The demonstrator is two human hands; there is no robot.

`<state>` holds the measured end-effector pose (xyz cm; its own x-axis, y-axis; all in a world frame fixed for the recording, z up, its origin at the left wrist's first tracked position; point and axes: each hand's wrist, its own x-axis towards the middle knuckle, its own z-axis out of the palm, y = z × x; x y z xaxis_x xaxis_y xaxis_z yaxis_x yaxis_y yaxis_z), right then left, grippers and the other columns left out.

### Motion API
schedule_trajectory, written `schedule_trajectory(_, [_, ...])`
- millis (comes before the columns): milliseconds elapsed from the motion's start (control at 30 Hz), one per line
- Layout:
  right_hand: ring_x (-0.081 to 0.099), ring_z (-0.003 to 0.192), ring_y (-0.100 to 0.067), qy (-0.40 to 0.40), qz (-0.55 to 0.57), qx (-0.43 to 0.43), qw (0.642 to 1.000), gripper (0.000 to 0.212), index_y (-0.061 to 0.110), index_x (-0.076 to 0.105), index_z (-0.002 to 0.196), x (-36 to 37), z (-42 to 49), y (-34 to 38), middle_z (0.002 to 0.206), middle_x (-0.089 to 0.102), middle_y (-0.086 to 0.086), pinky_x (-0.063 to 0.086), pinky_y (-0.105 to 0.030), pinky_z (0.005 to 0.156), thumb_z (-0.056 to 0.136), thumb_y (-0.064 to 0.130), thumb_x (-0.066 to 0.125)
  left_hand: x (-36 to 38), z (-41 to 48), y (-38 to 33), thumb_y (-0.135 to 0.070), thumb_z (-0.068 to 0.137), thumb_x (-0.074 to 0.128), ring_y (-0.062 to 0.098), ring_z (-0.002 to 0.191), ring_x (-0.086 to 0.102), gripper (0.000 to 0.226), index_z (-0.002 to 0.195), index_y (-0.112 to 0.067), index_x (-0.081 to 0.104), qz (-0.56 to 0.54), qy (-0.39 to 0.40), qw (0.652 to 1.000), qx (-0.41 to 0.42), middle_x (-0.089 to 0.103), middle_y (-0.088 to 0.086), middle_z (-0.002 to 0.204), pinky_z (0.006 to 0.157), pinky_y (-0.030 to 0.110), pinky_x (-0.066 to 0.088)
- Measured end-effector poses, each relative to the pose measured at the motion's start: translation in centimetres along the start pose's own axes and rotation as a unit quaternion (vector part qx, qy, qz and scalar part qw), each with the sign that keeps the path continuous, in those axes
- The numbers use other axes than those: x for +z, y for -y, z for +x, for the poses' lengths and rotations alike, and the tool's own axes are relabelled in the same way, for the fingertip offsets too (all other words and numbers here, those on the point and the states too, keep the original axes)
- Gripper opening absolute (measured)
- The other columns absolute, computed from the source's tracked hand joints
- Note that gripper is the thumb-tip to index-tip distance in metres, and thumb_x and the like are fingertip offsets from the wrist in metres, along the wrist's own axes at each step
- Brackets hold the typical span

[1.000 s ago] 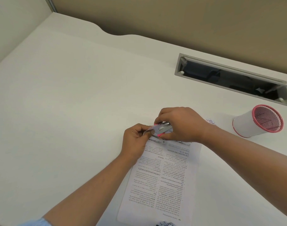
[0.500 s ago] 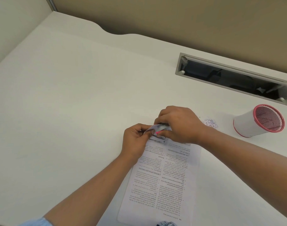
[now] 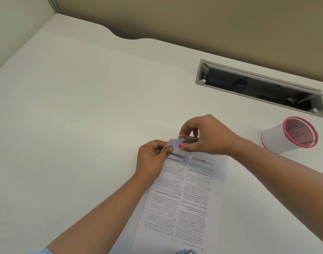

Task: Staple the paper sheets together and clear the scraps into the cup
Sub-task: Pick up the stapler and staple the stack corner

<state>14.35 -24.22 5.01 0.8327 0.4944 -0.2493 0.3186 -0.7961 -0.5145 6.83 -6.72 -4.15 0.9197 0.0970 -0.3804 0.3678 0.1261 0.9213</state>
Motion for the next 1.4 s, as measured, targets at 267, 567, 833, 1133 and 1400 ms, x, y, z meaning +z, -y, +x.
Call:
schedule_trajectory(267, [0.063,0.065,-0.004,-0.083,0.083,0.067,0.991,0.036,0.025,0.07,0.102,-5.2,-0.7,-2.9,0.084,0.071,0.009,0.048,-0.01,0.06,0.068,0.023,0.083,0.0,0.0,0.1,-0.007,0.086,0.077,0.02,0.075,0.075,0.004,0.085,-0.01,0.075,0.002,-0.005,1.0,-0.013,0.079,0.006,0.08,0.07,0.034,0.062])
schedule_trajectory(567, [0.073,0.075,-0.019,-0.145,0.195,0.201,0.949,0.033,0.023,0.07,0.097,-4.4,1.3,-8.2,0.088,0.075,-0.003,0.059,-0.031,0.056,0.071,0.005,0.08,0.0,-0.2,-0.1,-0.008,0.087,0.076,0.022,0.075,0.075,0.001,0.088,-0.009,0.075,0.012,-0.004,1.0,-0.014,0.079,0.008,0.081,0.072,0.039,0.062])
schedule_trajectory(833, [0.064,0.092,-0.016,-0.163,0.126,0.21,0.956,0.042,0.022,0.07,0.111,-3.1,3.1,-11.9,0.103,0.068,0.001,0.048,-0.022,0.068,0.072,0.01,0.082,0.0,-0.1,0.0,-0.008,0.086,0.076,0.023,0.075,0.075,0.001,0.086,-0.008,0.075,0.013,-0.004,1.0,-0.014,0.079,0.009,0.08,0.073,0.039,0.061])
schedule_trajectory(1133, [0.055,0.107,-0.014,-0.148,0.053,0.234,0.959,0.058,0.024,0.059,0.127,-2.1,2.6,-12.3,0.13,0.061,-0.001,0.042,-0.026,0.089,0.074,0.028,0.082,0.2,-0.4,-0.5,-0.005,0.087,0.075,0.028,0.076,0.075,0.004,0.085,-0.008,0.075,-0.004,-0.001,1.0,-0.026,0.079,0.013,0.082,0.074,0.041,0.06])
schedule_trajectory(1400, [0.068,0.083,-0.009,-0.247,0.326,0.239,0.881,0.017,0.019,0.071,0.098,-1.5,-7.0,-2.2,0.093,0.074,0.004,0.051,-0.017,0.07,0.082,0.016,0.074,0.4,-3.7,-3.3,-0.011,0.09,0.072,0.033,0.087,0.074,0.022,0.1,-0.03,0.074,0.036,0.017,0.998,0.046,0.077,0.007,0.098,0.072,0.045,0.064])
